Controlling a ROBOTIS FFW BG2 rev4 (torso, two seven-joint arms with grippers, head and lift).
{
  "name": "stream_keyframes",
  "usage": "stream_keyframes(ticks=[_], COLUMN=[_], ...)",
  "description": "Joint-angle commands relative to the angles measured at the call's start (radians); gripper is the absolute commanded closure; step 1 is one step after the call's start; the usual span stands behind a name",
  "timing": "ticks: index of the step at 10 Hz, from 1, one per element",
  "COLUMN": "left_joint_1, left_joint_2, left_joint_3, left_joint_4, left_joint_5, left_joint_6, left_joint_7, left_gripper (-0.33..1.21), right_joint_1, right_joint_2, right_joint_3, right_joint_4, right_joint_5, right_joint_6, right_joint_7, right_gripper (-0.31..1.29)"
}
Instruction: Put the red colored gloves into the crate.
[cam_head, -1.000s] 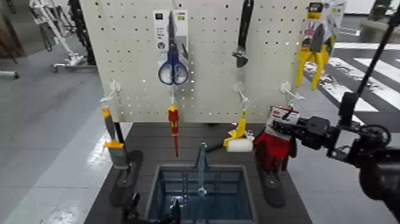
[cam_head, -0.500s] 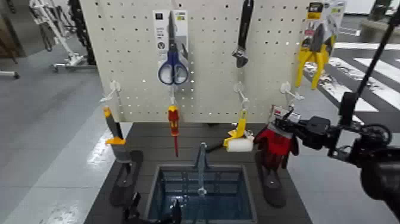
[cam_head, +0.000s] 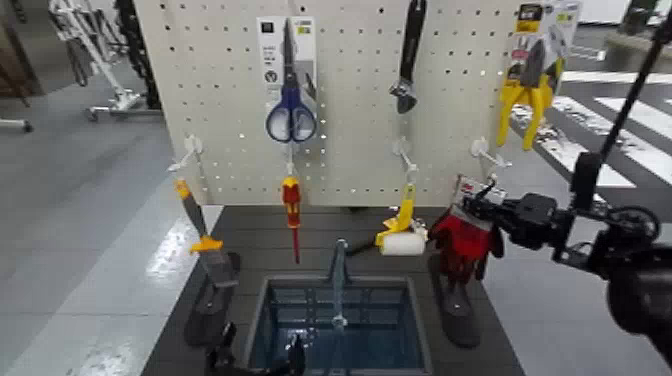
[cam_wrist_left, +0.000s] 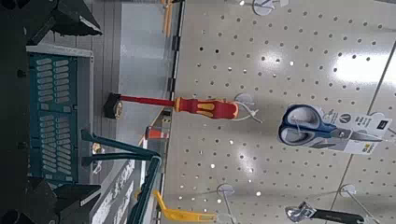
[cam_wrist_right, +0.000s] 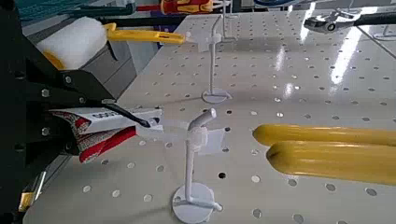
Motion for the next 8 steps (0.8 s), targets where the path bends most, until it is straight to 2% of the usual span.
stream_keyframes(ticks=[1, 4, 7, 8], left_joint_1=[0.002, 0.004, 0.004, 0.004], left_joint_2=[-0.092, -0.092, -0.090, -0.090], left_joint_3=[0.004, 0.004, 0.002, 0.001], left_joint_4=[-0.002, -0.002, -0.003, -0.003], left_joint_5=[0.002, 0.002, 0.003, 0.003], left_joint_6=[0.000, 0.001, 0.004, 0.006], left_joint_7=[0.000, 0.000, 0.000, 0.000], left_gripper=[0.11, 0.11, 0.11, 0.11], right_joint_1=[0.022, 0.105, 0.203, 0.238], right_joint_2=[-0.003, -0.006, 0.003, 0.015], right_joint_3=[-0.032, -0.103, -0.136, -0.135], right_joint_4=[-0.078, -0.270, -0.478, -0.523], right_joint_5=[0.015, 0.024, 0.011, -0.032], right_joint_6=[0.025, 0.108, 0.204, 0.221], right_joint_7=[0.003, 0.002, -0.023, -0.052], right_gripper=[1.26, 1.26, 1.26, 1.26])
